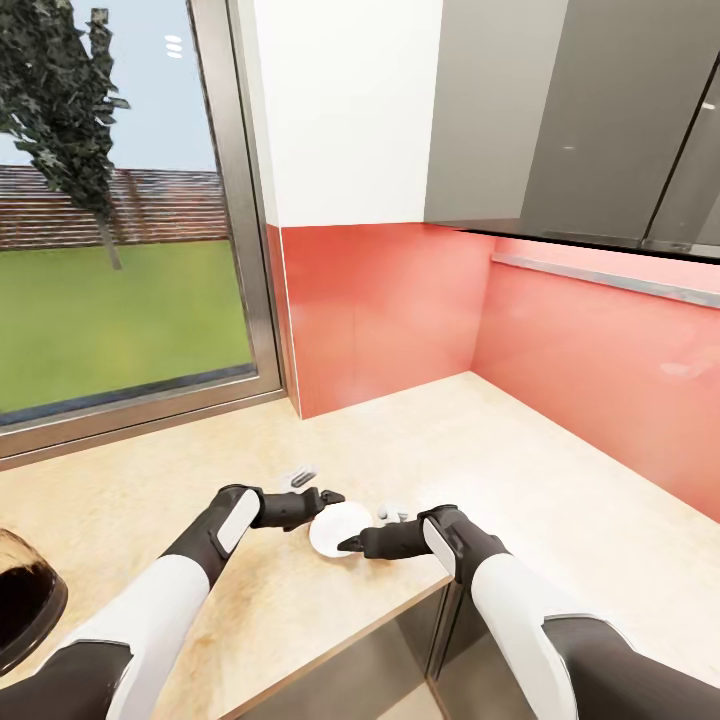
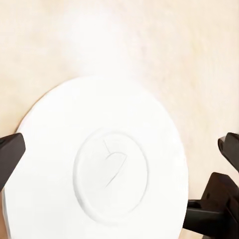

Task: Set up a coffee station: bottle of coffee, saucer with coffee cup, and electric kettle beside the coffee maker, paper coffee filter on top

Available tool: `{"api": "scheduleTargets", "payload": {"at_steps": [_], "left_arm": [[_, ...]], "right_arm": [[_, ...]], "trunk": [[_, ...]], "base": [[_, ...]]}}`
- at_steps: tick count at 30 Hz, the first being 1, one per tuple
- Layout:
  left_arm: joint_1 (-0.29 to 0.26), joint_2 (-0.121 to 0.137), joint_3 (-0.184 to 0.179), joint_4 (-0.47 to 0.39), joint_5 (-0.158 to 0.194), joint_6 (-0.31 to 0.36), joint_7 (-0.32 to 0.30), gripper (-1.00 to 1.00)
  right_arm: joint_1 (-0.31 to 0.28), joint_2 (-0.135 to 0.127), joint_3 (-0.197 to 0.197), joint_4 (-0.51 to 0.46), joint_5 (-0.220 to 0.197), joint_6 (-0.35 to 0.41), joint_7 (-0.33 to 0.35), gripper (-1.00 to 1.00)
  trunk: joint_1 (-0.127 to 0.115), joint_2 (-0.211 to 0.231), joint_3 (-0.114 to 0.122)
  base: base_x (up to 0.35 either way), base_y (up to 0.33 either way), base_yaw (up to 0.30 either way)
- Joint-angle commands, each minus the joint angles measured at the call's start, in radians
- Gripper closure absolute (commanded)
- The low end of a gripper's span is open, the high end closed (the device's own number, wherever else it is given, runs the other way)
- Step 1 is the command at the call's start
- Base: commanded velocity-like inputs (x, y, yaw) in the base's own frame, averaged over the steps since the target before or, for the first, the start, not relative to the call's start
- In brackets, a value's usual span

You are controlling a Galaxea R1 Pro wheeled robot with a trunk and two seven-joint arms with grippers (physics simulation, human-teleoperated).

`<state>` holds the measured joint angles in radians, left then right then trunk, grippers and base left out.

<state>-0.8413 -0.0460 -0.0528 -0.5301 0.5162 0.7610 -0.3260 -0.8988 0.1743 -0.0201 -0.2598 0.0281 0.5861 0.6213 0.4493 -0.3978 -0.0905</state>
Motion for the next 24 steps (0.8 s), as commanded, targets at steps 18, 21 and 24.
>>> {"api": "scheduleTargets", "payload": {"at_steps": [18, 21, 24], "left_arm": [[-0.001, 0.003, 0.001, -0.001, -0.002, 0.004, -0.002, -1.0], [-0.001, 0.004, 0.001, -0.001, -0.002, 0.004, -0.002, -1.0], [-0.001, 0.004, 0.001, -0.001, -0.002, 0.004, -0.002, -1.0]], "right_arm": [[-0.001, 0.0, -0.001, -0.003, 0.006, 0.006, 0.0, -1.0], [-0.001, 0.0, -0.003, -0.002, 0.006, 0.006, 0.001, -1.0], [-0.001, 0.0, -0.005, -0.001, 0.005, 0.006, 0.001, -1.0]], "trunk": [[0.001, -0.002, -0.002], [0.001, -0.002, -0.002], [0.001, -0.002, -0.002]], "base": [[0.0, 0.0, 0.0], [0.0, 0.0, 0.0], [0.0, 0.0, 0.0]]}}
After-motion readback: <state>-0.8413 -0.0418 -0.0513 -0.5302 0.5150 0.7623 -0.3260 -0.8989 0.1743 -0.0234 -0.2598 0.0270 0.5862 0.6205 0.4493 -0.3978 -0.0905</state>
